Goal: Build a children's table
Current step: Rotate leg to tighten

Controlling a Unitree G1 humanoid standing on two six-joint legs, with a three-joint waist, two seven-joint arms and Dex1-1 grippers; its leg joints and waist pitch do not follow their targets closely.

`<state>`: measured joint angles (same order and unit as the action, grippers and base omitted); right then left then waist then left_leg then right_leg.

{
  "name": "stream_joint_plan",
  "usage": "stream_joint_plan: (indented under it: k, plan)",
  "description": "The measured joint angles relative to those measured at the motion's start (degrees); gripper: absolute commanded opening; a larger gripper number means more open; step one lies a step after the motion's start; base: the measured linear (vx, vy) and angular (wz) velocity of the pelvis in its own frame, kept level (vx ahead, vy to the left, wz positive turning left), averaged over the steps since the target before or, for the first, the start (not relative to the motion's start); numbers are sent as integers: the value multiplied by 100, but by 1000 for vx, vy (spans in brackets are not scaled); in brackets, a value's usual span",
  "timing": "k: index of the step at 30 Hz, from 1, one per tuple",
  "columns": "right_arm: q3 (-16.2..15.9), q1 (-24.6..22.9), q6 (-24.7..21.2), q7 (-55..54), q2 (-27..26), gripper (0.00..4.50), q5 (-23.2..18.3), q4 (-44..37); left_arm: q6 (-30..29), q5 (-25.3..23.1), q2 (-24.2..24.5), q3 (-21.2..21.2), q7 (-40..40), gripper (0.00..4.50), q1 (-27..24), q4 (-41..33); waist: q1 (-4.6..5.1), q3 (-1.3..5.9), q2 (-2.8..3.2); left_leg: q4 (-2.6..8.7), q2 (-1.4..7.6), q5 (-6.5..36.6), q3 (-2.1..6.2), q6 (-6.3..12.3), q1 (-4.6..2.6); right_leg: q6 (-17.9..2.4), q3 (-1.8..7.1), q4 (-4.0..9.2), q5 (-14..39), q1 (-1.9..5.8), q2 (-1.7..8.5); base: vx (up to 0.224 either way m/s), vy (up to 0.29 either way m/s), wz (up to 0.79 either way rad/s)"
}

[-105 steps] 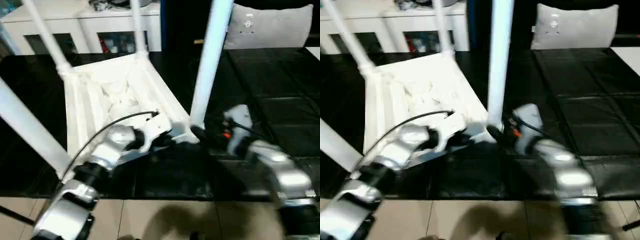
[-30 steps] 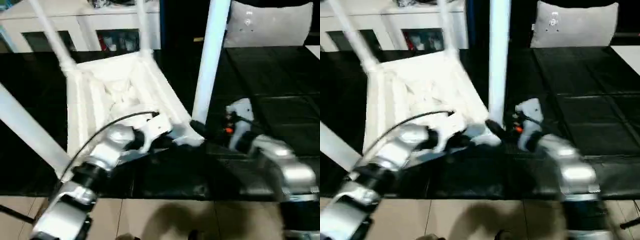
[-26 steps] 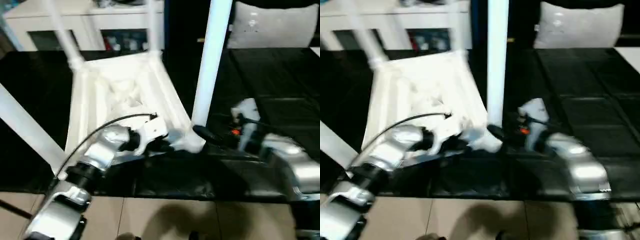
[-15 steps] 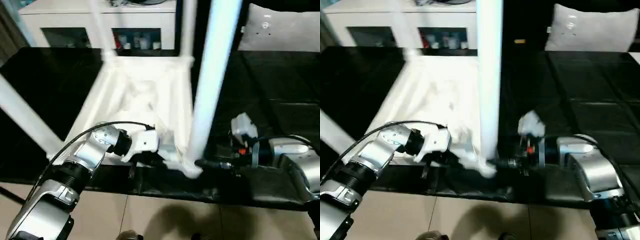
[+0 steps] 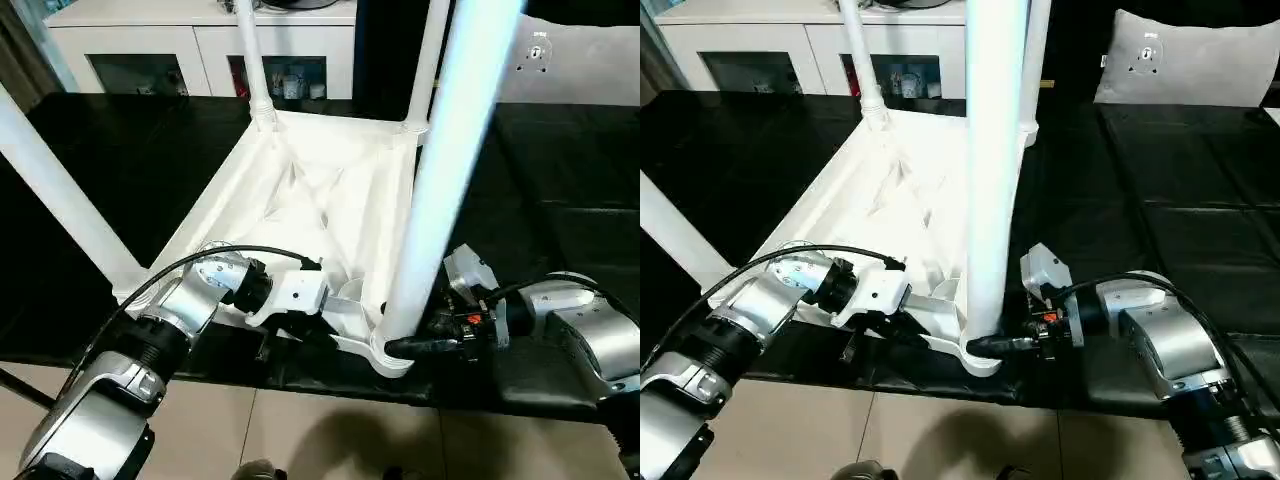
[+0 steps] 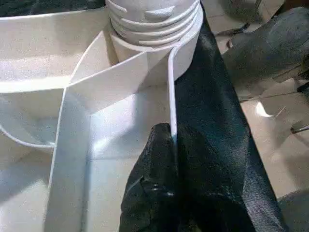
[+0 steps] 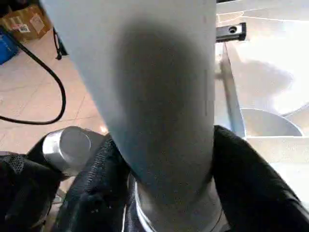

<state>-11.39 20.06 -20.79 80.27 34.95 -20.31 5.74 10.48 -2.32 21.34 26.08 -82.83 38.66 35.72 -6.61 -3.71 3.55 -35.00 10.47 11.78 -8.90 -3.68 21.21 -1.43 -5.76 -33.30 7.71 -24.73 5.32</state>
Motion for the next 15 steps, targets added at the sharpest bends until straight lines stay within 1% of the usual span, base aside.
stream_joint_plan:
  k: [4,6,10,11,13,15]
  plan:
    - [52,-31,-232,-90,-20,211,-84,-75,-46,48,-10,-27,-14,0,3,17,-1,0,0,0,0,0,0,0,0,0,0,0,0,0,0,0,0,0]
    - [195,-180,-451,-348,-117,207,-176,-247,-245,72,-9,-77,32,0,-1,-13,-1,0,-1,0,2,-1,-3,-1,-3,1,0,-3,0,1,0,0,0,0]
    - [326,-231,-708,-1041,-395,207,-148,-382,-721,25,-44,-171,364,0,-20,-110,60,-3,-4,4,6,-15,-8,-21,-5,37,6,-12,22,9,0,0,0,0]
    - [416,-231,-794,-1481,-638,207,-21,-409,-982,-22,-39,-271,589,0,-36,-132,121,-10,-19,11,9,-22,-16,-39,-15,37,3,-12,22,20,-5,0,0,0]
    - [557,-231,-933,-2311,-1070,207,184,-426,-1401,-124,-110,-407,1038,0,-34,-167,261,-17,-30,16,21,-30,-12,-65,-23,38,-4,-4,22,17,-8,0,0,0]
    - [763,-205,-1054,-3219,-1445,206,439,-445,-1871,-211,-365,-524,1606,0,-37,-247,426,-18,-32,21,23,-37,-6,-70,-21,38,-16,26,22,19,-8,0,0,0]
